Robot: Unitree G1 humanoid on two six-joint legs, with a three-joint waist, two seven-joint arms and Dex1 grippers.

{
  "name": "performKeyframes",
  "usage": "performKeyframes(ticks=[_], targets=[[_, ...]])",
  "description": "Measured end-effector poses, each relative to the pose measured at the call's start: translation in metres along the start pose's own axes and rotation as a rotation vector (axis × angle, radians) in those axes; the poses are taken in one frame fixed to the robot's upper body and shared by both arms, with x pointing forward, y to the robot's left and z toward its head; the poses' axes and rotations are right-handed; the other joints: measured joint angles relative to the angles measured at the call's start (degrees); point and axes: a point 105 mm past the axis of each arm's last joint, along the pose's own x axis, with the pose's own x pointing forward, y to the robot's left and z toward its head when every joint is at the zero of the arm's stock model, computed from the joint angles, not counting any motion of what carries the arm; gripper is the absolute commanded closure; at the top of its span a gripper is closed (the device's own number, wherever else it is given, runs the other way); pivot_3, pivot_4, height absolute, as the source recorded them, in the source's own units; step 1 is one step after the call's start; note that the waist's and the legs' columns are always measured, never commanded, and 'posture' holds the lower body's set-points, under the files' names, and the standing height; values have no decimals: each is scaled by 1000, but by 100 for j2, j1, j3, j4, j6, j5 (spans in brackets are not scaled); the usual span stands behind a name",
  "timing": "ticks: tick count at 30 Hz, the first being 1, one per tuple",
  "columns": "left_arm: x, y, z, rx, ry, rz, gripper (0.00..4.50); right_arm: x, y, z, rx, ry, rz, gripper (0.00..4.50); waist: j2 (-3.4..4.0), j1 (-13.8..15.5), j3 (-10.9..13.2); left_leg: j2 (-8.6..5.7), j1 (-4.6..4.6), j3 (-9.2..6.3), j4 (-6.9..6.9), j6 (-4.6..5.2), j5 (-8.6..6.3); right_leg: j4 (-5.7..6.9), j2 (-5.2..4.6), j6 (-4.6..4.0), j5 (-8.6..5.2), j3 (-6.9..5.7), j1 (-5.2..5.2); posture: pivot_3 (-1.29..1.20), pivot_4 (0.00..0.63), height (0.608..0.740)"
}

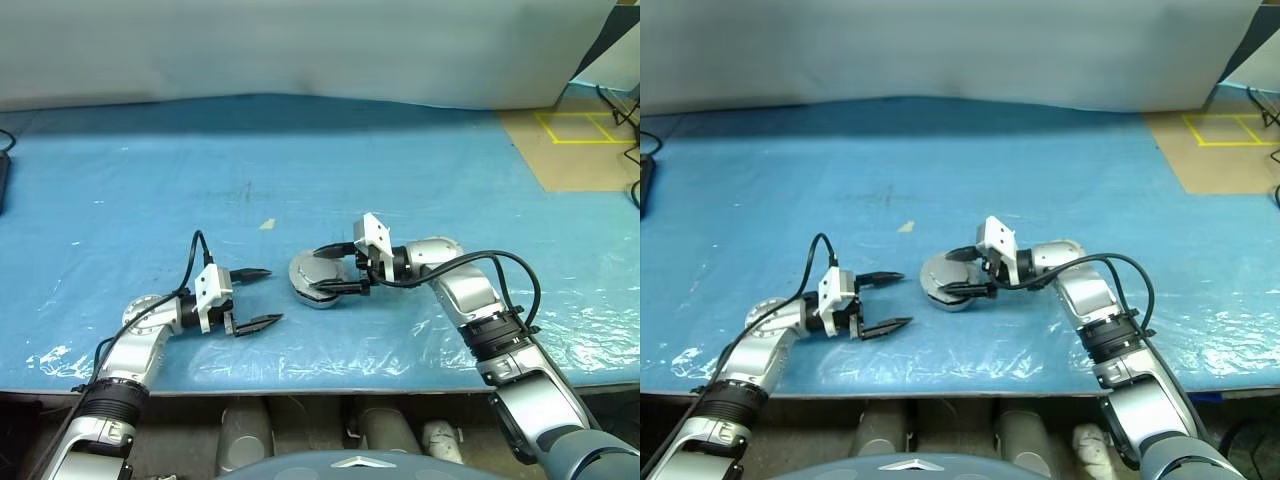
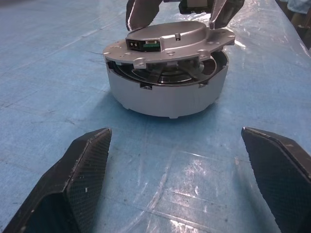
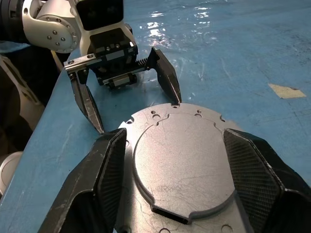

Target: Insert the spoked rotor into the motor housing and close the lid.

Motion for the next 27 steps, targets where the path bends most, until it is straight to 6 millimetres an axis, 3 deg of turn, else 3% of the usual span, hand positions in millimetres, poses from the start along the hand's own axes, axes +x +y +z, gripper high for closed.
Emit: performKeyframes(ticks=[8,11,13,27], targets=[[0,0,0,-1,1,0,0,1,-5,-7,-14,14,-30,1242,0,-1,0,-1,0,0,0,0,0,1,0,0,0,0,0,0,150,740],[0,0,0,-1,1,-1,0,2,-6,-7,-8,13,-32,669,0,-2,0,0,1,0,0,1,0,1,0,0,0,0,0,0,150,740],[0,-1,-1,-2,1,-1,0,2,-5,-7,-6,15,-27,19,0,-1,0,-1,0,0,0,1,0,1,0,0,0,0,0,0,150,740],[0,0,-1,-3,2,4,0,1,-5,-10,-36,38,-24,19,0,-1,0,0,0,0,0,1,0,1,0,0,0,0,0,0,150,740]])
